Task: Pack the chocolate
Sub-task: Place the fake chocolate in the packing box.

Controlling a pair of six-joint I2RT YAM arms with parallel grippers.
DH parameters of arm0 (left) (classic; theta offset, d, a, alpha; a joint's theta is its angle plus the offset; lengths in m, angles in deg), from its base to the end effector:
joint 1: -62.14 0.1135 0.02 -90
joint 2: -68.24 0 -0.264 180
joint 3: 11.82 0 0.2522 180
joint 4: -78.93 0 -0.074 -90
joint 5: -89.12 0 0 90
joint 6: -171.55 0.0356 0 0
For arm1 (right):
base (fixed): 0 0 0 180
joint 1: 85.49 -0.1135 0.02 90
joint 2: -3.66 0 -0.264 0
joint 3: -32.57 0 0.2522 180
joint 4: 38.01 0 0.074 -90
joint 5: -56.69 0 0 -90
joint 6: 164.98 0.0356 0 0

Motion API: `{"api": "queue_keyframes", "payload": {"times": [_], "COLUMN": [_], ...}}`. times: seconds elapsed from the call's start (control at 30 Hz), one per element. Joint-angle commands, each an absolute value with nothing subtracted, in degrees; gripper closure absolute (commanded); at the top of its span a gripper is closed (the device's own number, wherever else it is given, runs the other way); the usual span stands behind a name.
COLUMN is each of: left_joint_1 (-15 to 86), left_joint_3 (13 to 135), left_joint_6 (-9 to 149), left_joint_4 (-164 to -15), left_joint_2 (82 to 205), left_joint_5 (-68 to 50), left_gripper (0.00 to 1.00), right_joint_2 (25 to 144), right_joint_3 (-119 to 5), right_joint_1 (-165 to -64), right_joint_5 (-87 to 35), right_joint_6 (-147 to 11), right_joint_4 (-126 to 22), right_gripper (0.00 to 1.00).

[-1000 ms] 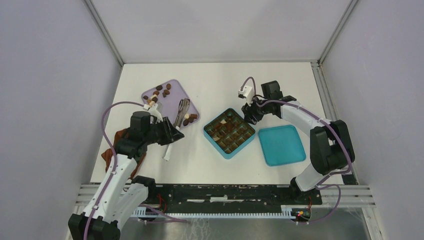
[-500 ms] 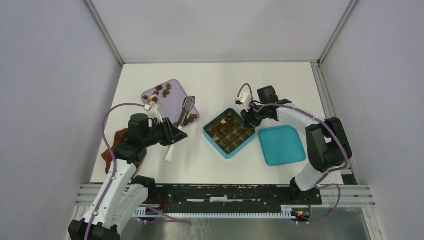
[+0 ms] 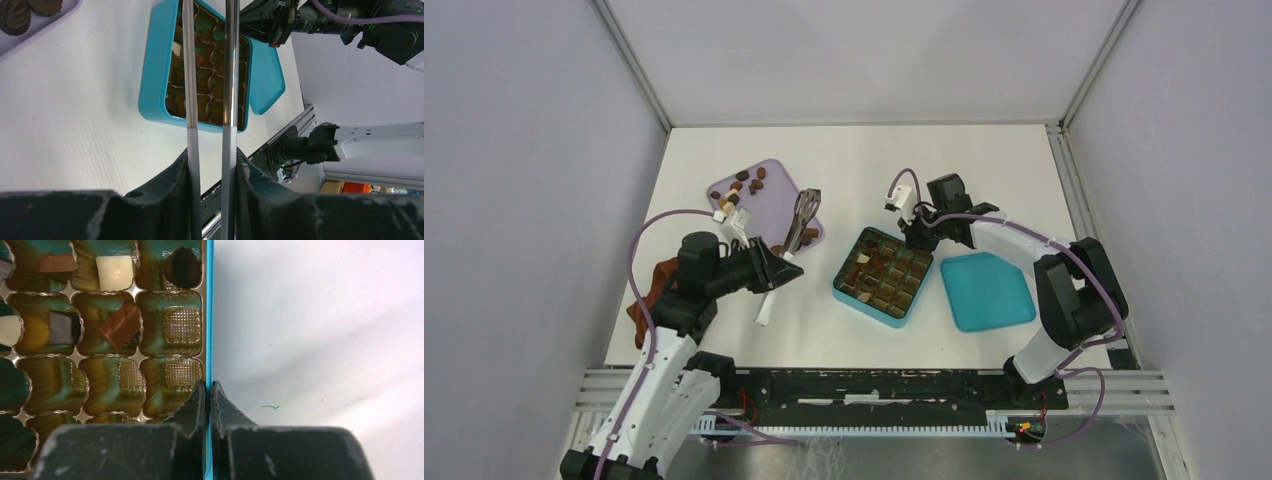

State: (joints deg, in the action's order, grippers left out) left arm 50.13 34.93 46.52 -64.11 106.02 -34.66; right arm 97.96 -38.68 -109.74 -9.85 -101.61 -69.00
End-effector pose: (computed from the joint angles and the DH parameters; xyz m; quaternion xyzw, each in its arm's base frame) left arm 0.1445 -0.0510 0.2659 -0.0170 0.8335 -0.4250 0.3526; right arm 0.2992 0.1503 0.1917 -0.4567 0.8140 0.1871 0.3062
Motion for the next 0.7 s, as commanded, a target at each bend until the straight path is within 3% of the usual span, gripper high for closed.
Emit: {"api": "queue_keyframes", "payload": {"times": [0.0, 0.4, 0.67], "left_joint_1": [49.88, 48.74, 43.17], "left_joint_3": [36.07, 37.24, 35.71], "left_joint_6": [44.36, 46.17, 46.22], "left_joint_4": [-69.46, -76.23, -79.89], "left_joint_2": [105.98, 103.4, 105.86], "left_joint_5": [-38.98, -39.37, -36.41], "left_gripper": [0.98, 0.98, 0.98], "right_joint_2": [93.2, 84.05, 85.28], "right_joint_3": [-40.45, -42.82, -45.49], "right_joint_1": [-110.32, -112.99, -112.91], "right_joint_5": [-11.95, -21.92, -17.58], "right_joint_6": [-101.07, -107.12, -103.06], "right_joint_4": [-64.2, -60.37, -61.76], "right_gripper": [1.0, 1.0, 1.0]}}
